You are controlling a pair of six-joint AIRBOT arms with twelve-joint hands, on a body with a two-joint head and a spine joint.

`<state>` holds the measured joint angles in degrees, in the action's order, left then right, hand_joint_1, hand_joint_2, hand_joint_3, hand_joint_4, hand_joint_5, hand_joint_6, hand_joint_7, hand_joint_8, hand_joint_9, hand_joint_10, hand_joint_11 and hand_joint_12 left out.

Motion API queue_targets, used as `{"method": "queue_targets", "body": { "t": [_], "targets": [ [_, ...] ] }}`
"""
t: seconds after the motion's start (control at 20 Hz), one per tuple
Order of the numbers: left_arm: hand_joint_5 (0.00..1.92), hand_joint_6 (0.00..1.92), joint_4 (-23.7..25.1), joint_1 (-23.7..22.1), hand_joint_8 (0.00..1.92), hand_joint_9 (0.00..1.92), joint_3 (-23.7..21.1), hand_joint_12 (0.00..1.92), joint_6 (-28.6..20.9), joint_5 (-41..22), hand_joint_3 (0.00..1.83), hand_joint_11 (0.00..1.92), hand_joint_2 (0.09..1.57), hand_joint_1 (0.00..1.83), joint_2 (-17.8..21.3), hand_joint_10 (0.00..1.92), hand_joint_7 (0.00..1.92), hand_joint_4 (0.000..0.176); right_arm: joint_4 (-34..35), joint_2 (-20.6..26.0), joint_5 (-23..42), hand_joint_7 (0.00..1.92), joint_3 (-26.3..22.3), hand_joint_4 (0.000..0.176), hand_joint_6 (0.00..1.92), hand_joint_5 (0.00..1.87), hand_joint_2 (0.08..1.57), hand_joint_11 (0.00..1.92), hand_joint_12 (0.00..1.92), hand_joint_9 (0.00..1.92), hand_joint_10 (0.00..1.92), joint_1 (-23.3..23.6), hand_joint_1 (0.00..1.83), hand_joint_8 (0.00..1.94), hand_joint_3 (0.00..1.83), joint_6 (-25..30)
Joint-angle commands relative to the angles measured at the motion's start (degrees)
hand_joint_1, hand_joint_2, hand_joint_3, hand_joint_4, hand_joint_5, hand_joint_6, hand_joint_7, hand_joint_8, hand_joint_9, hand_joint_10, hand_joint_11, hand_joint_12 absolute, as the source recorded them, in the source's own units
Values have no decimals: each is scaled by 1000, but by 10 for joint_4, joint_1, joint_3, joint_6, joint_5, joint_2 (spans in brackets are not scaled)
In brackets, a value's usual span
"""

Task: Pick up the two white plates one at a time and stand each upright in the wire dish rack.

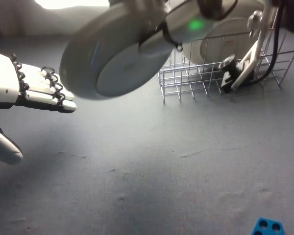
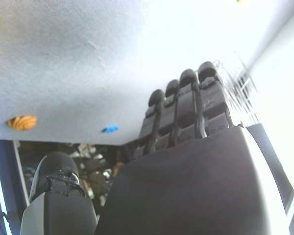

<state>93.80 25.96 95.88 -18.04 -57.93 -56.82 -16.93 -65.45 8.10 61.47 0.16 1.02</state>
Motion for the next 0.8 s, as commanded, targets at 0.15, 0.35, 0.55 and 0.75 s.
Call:
{"method": "queue_targets", "body": {
  "t": [0.15, 0.35, 0.55, 0.75],
  "targets": [
    [21, 6, -36, 0, 1, 0, -1, 0, 0, -14, 0, 0, 1010, 0, 4, 0, 2, 0, 16, 17, 62, 1046, 15, 0, 1006, 965, 1079, 885, 1437, 979, 915, 24, 1492, 710, 0, 67],
    [15, 2, -36, 4, 0, 0, -1, 0, 1, -14, 0, 0, 1007, 0, 3, 0, 0, 0, 16, 31, 42, 1027, 23, 0, 1007, 964, 1083, 866, 1462, 972, 937, 37, 1491, 736, 1, 88],
    [3, 0, -36, 8, 0, 0, 2, 0, 3, -14, 0, 0, 1008, 0, -2, 0, 0, 0, 16, 43, 31, 1048, 30, 0, 1023, 990, 1085, 885, 1111, 982, 1046, 42, 1381, 741, 1, 106],
    [4, 2, -36, 10, 0, 0, 4, 0, 3, -14, 1, 0, 1013, 0, -5, 0, 0, 0, 16, 52, 14, 1022, 33, 0, 1029, 965, 1084, 866, 1388, 976, 950, 46, 1468, 744, 5, 113]
  ]
}}
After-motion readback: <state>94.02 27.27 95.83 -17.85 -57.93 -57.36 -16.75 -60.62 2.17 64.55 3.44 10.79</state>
